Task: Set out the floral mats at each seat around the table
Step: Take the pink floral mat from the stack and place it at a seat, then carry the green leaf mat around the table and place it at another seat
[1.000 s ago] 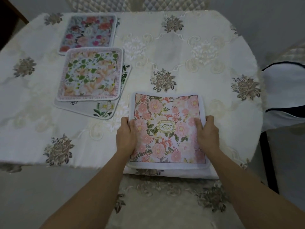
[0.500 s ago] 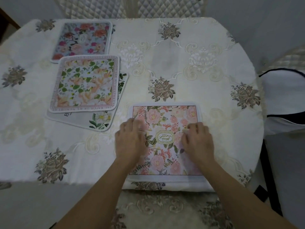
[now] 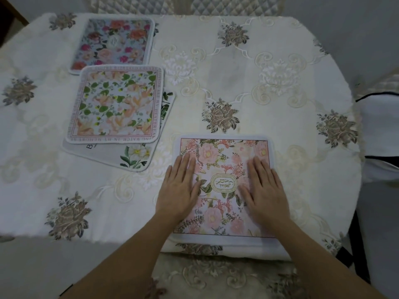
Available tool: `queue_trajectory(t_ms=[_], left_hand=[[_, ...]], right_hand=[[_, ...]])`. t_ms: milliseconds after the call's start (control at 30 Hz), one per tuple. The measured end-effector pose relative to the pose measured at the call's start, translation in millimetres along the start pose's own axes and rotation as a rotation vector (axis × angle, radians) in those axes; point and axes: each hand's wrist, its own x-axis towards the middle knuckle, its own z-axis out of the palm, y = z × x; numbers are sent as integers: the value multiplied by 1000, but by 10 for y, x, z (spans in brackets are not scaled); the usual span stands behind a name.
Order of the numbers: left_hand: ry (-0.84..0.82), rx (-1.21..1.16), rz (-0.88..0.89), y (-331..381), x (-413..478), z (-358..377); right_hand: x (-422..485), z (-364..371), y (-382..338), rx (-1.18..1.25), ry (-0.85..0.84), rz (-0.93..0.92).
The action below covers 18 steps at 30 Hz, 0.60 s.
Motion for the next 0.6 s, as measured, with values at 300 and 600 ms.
queue_trajectory(t_ms=[300, 600], left_hand=[[-72, 65, -15, 47, -34, -274], [184, 46, -183, 27, -627, -902]], right_hand=[[90, -200, 3, 34, -152, -31], [18, -783, -522, 57, -117, -175]])
